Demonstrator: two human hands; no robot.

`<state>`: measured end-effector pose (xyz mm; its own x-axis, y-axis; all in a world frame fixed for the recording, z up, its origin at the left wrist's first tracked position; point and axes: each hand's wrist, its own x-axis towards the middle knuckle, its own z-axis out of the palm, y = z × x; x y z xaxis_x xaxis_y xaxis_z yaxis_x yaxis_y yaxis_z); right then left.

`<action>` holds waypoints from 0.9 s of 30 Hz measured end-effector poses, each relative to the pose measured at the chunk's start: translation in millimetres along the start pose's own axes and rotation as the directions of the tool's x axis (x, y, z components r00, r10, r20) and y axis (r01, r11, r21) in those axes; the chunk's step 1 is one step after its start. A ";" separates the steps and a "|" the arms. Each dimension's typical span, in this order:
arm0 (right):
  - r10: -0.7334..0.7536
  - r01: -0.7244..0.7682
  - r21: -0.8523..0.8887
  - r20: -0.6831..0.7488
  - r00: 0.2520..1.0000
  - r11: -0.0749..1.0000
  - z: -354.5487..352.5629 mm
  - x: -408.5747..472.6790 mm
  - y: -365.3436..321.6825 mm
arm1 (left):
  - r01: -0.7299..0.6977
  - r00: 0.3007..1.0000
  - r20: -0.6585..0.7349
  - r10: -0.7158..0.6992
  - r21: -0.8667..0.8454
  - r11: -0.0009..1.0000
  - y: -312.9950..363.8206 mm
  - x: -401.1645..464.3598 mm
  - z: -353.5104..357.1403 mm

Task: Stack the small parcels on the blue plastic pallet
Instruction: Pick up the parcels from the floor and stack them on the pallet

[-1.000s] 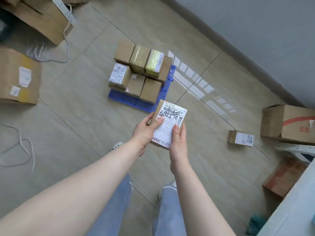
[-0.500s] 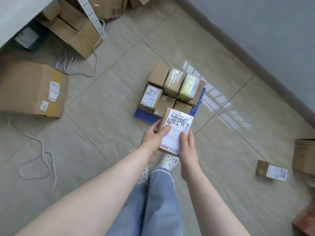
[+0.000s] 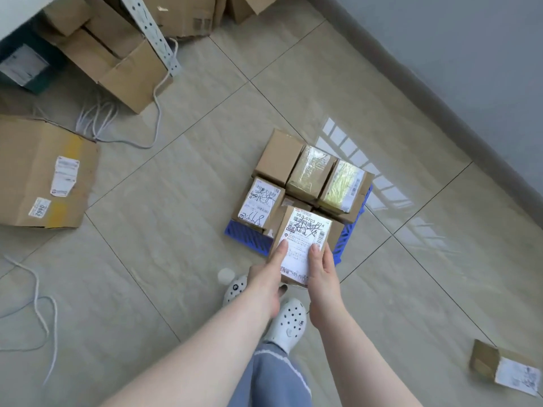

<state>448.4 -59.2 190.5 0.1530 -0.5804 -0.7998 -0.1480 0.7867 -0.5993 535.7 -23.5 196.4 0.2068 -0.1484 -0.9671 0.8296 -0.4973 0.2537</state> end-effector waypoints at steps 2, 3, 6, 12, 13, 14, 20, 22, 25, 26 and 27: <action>0.010 -0.011 -0.011 -0.028 1.000 1.000 0.9 28.4 11.7 | 0.004 1.000 -0.015 -0.005 -0.067 0.998 -3.3 32.1 7.2; 0.016 -0.016 -0.013 -0.038 0.999 1.000 1.2 43.2 19.2 | 0.008 1.000 -0.017 -0.009 -0.076 0.997 -4.7 48.0 10.8; 0.022 -0.023 -0.019 -0.055 0.998 1.000 1.4 85.3 39.4 | 0.007 0.999 -0.034 -0.009 -0.055 0.998 -9.7 96.8 18.9; 0.043 -0.044 -0.026 -0.036 0.998 0.999 11.1 141.3 58.4 | -0.005 0.998 -0.056 0.003 -0.028 1.000 -14.9 167.0 19.4; 0.040 -0.041 -0.034 -0.032 0.999 0.999 12.1 148.0 61.1 | -0.007 0.998 -0.057 0.005 -0.028 1.000 -14.7 175.3 18.8; 0.041 -0.042 -0.032 -0.028 0.999 0.999 13.5 152.9 62.9 | -0.005 0.998 -0.056 0.004 -0.019 1.000 -14.1 182.2 18.2; -0.017 0.009 -0.143 -0.055 0.998 0.990 14.6 175.8 70.7 | 0.037 0.998 -0.041 -0.039 -0.046 0.998 -6.5 196.2 25.4; -0.005 -0.005 -0.164 -0.063 0.998 0.986 15.1 176.0 66.8 | 0.049 0.998 -0.048 -0.051 -0.039 0.998 -3.3 197.8 26.6; 0.023 -0.038 -0.162 -0.092 0.996 0.986 15.9 169.2 57.4 | 0.086 0.995 -0.044 -0.085 0.017 0.996 0.9 196.5 25.2; 0.042 -0.058 -0.154 -0.106 0.993 0.986 15.9 165.0 54.1 | 0.107 0.993 -0.051 -0.105 0.051 0.993 1.8 194.6 23.4; 0.061 -0.078 -0.143 -0.123 0.991 0.987 15.8 160.4 51.0 | 0.128 0.990 -0.065 -0.123 0.089 0.988 3.2 190.2 21.6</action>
<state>480.9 -108.9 32.2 0.0224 -0.5530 -0.8329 -0.2977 0.7916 -0.5336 566.5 -71.8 13.7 0.1369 -0.0303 -0.9901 0.7999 -0.5862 0.1285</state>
